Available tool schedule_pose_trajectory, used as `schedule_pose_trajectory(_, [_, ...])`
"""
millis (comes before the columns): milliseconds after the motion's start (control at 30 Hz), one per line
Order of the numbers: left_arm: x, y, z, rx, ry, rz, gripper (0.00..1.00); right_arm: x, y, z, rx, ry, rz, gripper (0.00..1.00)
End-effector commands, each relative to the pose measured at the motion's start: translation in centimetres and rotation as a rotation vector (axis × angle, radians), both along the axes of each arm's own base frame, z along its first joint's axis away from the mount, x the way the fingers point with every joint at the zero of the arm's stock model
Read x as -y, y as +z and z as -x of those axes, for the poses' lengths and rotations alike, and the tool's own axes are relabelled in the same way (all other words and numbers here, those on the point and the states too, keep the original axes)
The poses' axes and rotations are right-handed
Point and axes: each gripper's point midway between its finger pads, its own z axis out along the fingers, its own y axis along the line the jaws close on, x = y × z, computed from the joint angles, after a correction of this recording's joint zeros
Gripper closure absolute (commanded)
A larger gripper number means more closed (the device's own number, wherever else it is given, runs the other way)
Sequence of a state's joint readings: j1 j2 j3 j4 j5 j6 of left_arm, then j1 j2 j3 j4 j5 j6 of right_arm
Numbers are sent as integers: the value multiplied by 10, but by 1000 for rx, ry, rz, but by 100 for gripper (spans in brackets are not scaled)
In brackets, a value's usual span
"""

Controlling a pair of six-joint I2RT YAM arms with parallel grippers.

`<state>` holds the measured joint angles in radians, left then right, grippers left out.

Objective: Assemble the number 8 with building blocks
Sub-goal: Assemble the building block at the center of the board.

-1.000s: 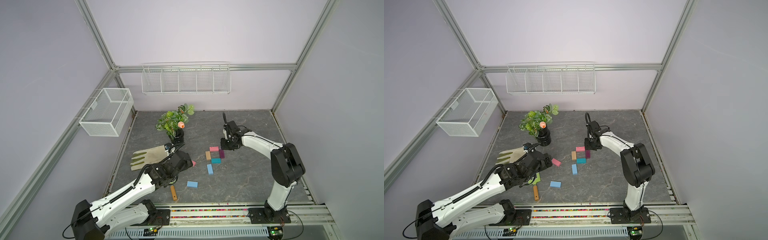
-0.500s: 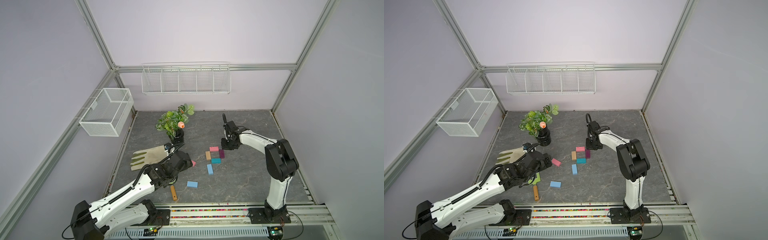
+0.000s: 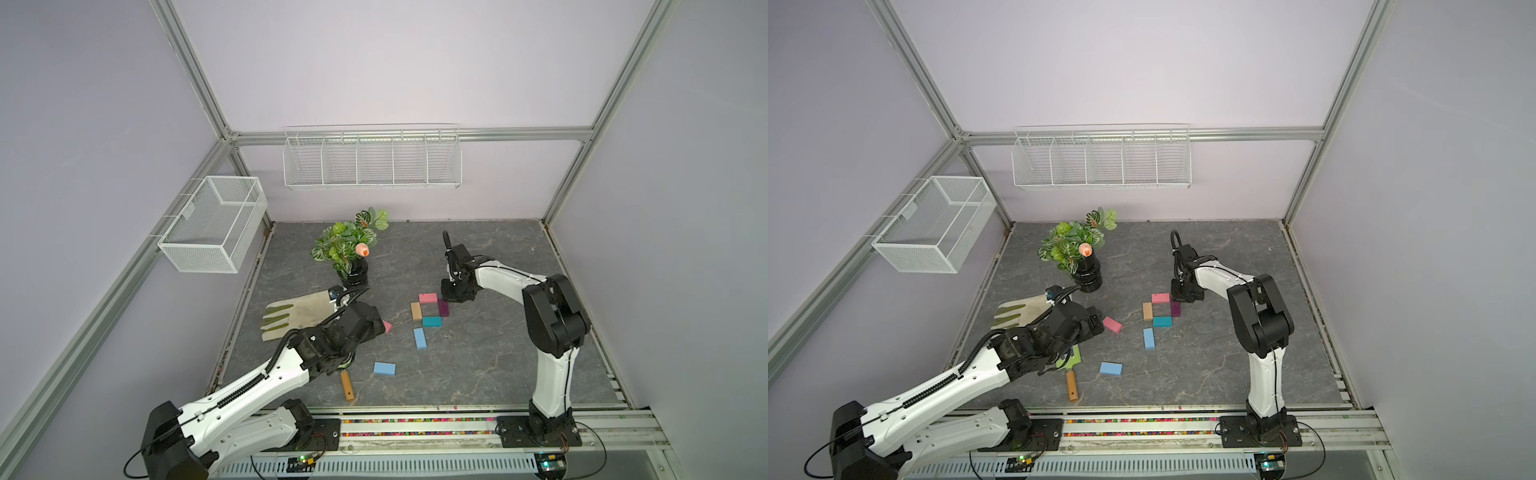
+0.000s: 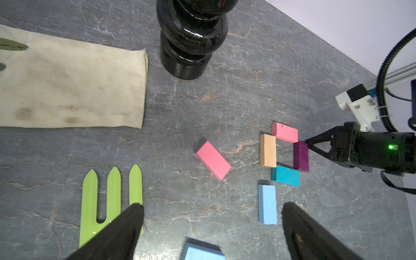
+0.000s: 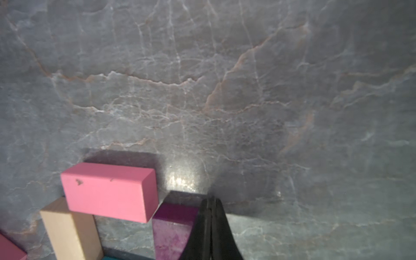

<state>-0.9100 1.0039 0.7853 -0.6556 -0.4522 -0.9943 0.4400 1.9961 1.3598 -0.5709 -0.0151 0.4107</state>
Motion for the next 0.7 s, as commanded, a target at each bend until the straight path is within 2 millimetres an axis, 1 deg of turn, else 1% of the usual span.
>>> schedule_pose_trajectory(0, [-5, 2, -1, 19, 13, -13, 0, -3, 1, 0, -7, 17, -13, 93])
schedule_pose_trajectory(333, [-5, 3, -1, 21, 15, -13, 0, -1, 4, -2, -2, 11, -3, 93])
schedule_pose_trajectory(433, [-5, 3, -1, 20, 14, -13, 0, 1, 9, -3, 14, 9, 8, 93])
schedule_pose_trajectory(500, [-6, 3, -1, 21, 14, -14, 0, 5, 19, -3, 38, 2, 16, 93])
schedule_pose_trajectory(600, [-12, 7, -1, 33, 37, -18, 0, 9, 47, -5, 115, 0, 15, 91])
schedule_pose_trajectory(633, [-17, 9, 0, 40, 54, -26, 0, 10, 59, -4, 141, 6, 13, 88])
schedule_pose_trajectory(667, [-23, 10, 0, 46, 74, -31, 0, 11, 70, -1, 164, 16, 14, 83])
